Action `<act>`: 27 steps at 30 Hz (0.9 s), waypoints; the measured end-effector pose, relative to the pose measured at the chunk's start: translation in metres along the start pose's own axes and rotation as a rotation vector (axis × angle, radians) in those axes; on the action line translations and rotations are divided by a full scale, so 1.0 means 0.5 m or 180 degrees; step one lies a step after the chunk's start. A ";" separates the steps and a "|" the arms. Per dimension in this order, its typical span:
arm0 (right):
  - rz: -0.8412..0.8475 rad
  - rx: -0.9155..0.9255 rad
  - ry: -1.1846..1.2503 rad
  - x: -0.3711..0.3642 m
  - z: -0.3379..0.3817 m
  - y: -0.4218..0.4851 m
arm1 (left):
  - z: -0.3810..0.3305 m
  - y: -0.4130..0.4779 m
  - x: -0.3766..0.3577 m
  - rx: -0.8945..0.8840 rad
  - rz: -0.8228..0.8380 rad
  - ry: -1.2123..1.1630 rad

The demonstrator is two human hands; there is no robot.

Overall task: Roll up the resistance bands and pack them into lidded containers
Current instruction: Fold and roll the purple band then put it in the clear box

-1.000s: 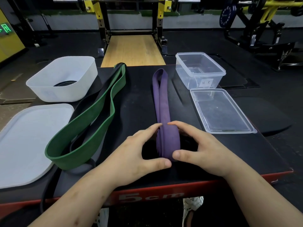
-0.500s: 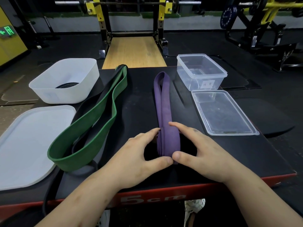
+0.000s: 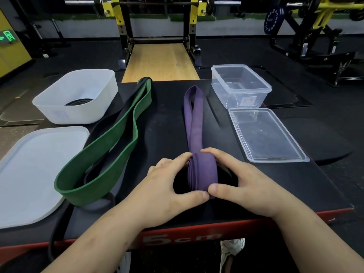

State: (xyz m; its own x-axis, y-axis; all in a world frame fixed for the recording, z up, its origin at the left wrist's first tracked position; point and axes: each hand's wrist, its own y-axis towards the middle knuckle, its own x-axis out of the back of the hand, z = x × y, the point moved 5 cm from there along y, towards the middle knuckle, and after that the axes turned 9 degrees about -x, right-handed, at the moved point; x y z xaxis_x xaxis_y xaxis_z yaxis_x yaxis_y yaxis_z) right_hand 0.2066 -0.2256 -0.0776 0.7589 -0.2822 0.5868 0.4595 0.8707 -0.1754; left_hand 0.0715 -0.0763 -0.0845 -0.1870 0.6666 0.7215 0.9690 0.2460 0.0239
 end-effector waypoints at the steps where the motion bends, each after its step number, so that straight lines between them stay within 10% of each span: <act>1: -0.0001 0.0011 -0.0052 -0.001 0.003 0.002 | 0.000 0.000 0.001 0.0004 -0.0011 -0.0023; 27: 0.0295 0.0042 -0.0164 0.003 0.014 0.000 | -0.001 0.001 0.011 -0.0050 -0.0183 -0.0170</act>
State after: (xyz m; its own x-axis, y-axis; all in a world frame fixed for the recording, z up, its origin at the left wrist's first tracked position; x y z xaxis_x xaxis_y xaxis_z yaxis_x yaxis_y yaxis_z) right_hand 0.2044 -0.2233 -0.0711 0.7731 -0.1795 0.6084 0.3820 0.8974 -0.2207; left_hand 0.0713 -0.0731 -0.0802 -0.2505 0.6884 0.6807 0.9587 0.2742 0.0756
